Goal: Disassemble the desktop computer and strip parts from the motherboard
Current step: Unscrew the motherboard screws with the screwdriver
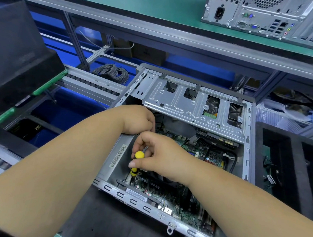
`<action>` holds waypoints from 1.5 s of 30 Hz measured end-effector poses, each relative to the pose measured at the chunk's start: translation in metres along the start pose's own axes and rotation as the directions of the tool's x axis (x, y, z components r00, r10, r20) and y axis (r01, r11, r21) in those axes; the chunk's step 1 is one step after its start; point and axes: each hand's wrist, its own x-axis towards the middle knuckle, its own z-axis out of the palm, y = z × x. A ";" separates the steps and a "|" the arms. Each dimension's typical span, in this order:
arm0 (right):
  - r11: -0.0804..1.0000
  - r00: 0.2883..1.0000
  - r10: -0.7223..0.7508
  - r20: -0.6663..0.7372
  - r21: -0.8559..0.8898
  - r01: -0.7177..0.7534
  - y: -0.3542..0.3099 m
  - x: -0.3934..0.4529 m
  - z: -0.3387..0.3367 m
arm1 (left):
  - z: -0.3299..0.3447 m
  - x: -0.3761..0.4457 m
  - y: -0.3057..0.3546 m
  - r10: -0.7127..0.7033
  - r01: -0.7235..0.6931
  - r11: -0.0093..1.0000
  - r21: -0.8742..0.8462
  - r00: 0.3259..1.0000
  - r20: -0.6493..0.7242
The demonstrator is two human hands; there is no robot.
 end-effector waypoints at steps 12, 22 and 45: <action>0.999 1.000 -0.014 0.011 0.034 0.014 0.001 0.000 -0.002 | 0.000 0.001 0.000 0.001 -0.001 0.999 -0.042 1.000 0.007; 1.000 0.999 -0.002 -0.050 -0.013 0.001 0.004 0.001 -0.005 | 0.000 0.001 -0.001 0.000 0.000 1.000 0.011 1.000 0.005; 0.997 0.999 0.031 -0.030 0.074 -0.029 -0.002 -0.001 0.000 | 0.000 0.000 0.000 -0.008 0.008 1.000 0.006 1.000 0.002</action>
